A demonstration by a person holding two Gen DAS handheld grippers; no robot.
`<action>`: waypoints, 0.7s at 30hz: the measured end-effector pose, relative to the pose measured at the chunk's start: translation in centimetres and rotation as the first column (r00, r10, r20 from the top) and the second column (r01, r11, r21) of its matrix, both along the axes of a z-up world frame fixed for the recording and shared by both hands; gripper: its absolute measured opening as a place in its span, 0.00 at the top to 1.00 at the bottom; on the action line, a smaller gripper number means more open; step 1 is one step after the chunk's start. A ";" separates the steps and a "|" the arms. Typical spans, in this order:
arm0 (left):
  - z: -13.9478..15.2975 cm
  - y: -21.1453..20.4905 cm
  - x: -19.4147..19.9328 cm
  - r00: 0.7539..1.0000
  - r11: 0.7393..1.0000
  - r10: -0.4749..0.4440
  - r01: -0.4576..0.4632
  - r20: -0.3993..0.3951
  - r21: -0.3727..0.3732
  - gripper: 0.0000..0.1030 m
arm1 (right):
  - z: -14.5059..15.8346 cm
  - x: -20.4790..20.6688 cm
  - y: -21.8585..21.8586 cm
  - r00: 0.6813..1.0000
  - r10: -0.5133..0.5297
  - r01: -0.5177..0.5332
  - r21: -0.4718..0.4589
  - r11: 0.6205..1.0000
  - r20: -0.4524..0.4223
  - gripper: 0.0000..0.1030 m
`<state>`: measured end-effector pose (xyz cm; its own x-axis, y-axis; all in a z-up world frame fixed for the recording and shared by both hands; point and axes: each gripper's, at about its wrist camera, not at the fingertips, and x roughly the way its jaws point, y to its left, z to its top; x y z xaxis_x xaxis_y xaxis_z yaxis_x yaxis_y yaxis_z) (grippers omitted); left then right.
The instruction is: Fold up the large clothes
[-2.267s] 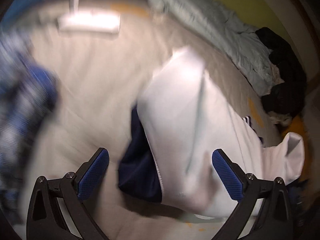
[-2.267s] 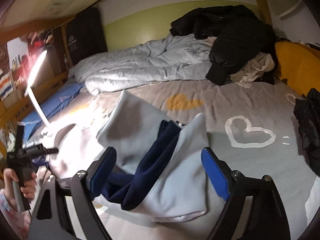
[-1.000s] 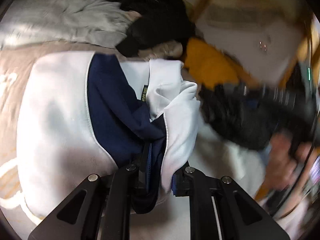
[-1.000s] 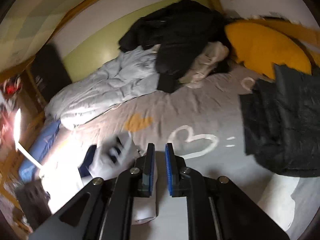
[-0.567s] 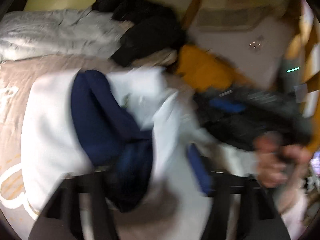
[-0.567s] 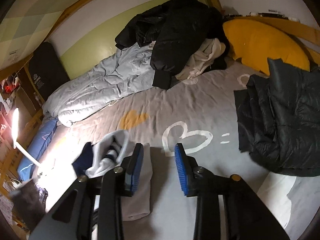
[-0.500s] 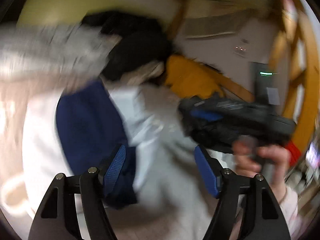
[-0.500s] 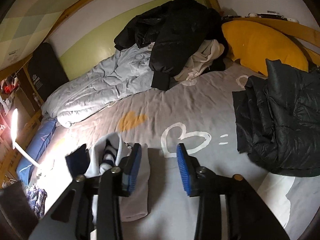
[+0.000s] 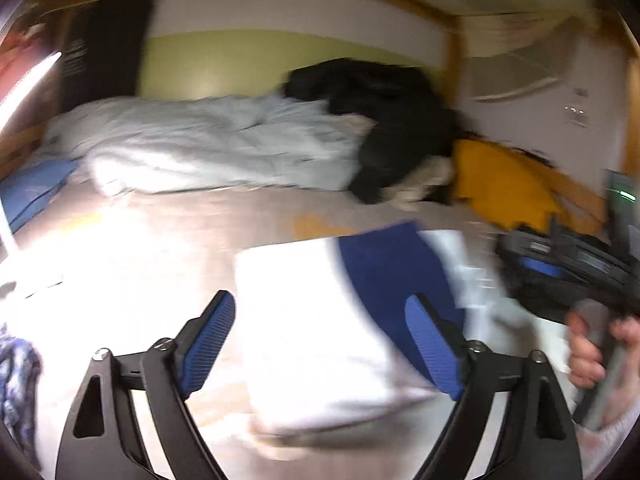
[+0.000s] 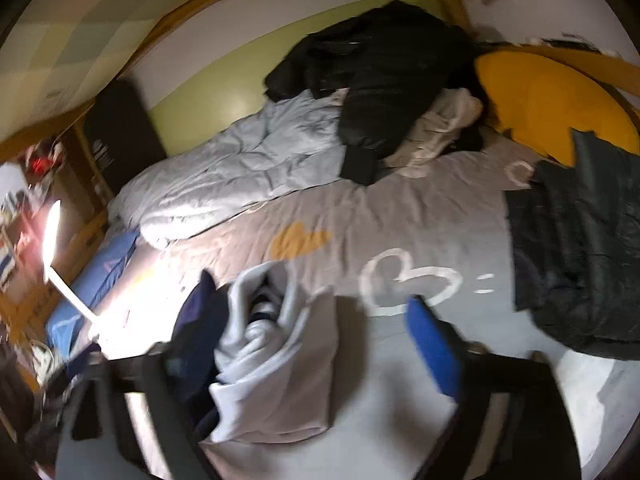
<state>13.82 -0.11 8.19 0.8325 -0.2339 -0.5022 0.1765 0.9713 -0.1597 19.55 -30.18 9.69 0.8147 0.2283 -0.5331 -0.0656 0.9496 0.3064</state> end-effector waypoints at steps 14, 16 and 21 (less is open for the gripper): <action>-10.2 5.0 7.5 0.899 0.882 -0.210 0.005 -0.384 -0.471 0.02 | -9.0 3.8 4.2 0.968 0.122 -0.096 0.126 0.987 -0.220 0.00; -12.0 5.3 8.2 0.871 0.828 -0.264 -0.016 -0.415 -0.561 0.01 | -10.3 4.5 3.5 0.959 0.170 -0.126 0.196 0.972 -0.227 0.00; -14.8 4.9 8.7 0.852 0.781 -0.304 -0.033 -0.426 -0.624 0.00 | -13.7 5.9 1.8 0.929 0.271 -0.148 0.415 0.898 -0.254 0.04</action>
<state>22.49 4.81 -6.57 0.4549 -0.7100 -0.5376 0.0348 0.6174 -0.7859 25.40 -28.33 -4.03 0.5414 0.6108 -0.5777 -0.0978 0.7283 0.6782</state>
